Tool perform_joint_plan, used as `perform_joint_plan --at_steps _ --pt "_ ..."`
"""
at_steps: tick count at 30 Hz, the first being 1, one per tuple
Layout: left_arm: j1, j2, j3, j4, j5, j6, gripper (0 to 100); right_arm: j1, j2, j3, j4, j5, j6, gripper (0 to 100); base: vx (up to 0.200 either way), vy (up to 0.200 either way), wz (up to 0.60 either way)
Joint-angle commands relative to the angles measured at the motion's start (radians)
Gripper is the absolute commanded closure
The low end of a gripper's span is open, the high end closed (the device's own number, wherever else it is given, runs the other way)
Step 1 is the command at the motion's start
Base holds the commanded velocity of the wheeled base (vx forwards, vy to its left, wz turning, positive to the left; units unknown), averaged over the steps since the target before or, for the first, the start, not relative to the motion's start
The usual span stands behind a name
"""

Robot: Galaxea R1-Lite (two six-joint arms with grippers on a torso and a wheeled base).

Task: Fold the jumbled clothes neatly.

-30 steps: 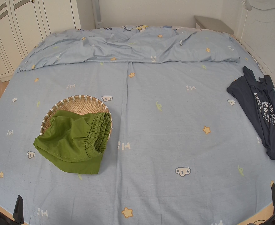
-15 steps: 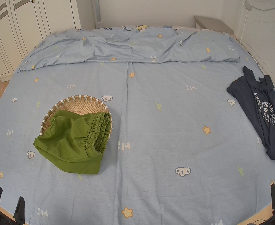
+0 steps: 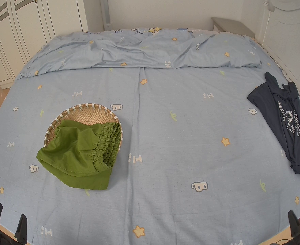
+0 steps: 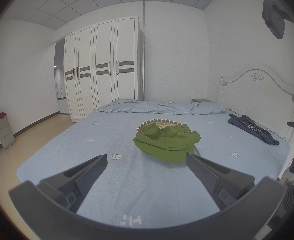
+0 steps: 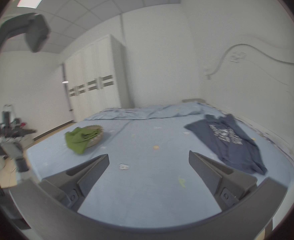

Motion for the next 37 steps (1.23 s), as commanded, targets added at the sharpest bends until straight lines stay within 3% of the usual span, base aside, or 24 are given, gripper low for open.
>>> perform_joint_plan --at_steps 1,3,4,5,6,7,12,17,37 --pt "0.0 -0.008 0.018 -0.001 0.001 -0.001 0 0.002 -0.014 0.009 0.006 0.03 -0.044 0 0.0 0.0 0.0" --pt "0.0 -0.008 0.018 -0.001 0.001 -0.001 0 -0.004 -0.009 -0.002 0.023 -0.054 -0.012 0 0.0 0.0 0.0" --pt "0.0 -0.008 0.018 -0.001 0.001 0.001 0 -0.006 -0.002 0.0 0.018 -0.16 0.016 0 0.0 0.0 0.0" --pt "0.0 -0.008 0.018 -0.001 0.001 0.001 0 -0.006 -0.002 0.0 0.018 -0.177 0.022 0 0.0 0.0 0.0" --pt "0.0 -0.008 0.018 -0.001 0.001 -0.001 0 -0.004 -0.003 0.004 0.025 -0.278 0.046 0 0.0 0.0 0.0" --pt "0.0 -0.008 0.018 -0.001 0.001 0.001 0 -0.001 -0.005 0.009 0.014 -0.307 0.06 0 0.0 0.0 0.0" --pt "0.0 -0.008 0.018 -0.001 0.001 0.001 0 0.002 -0.006 0.012 0.006 -0.287 0.034 0 0.0 0.0 0.0" --pt "0.0 -0.008 0.018 -0.001 -0.001 0.001 0 0.003 0.017 0.011 0.048 -0.194 -0.029 0 0.0 0.0 0.0" --pt "0.0 -0.008 0.018 -0.001 -0.001 0.001 0 -0.001 -0.003 0.018 0.028 -0.194 -0.023 0 0.0 0.0 0.0"
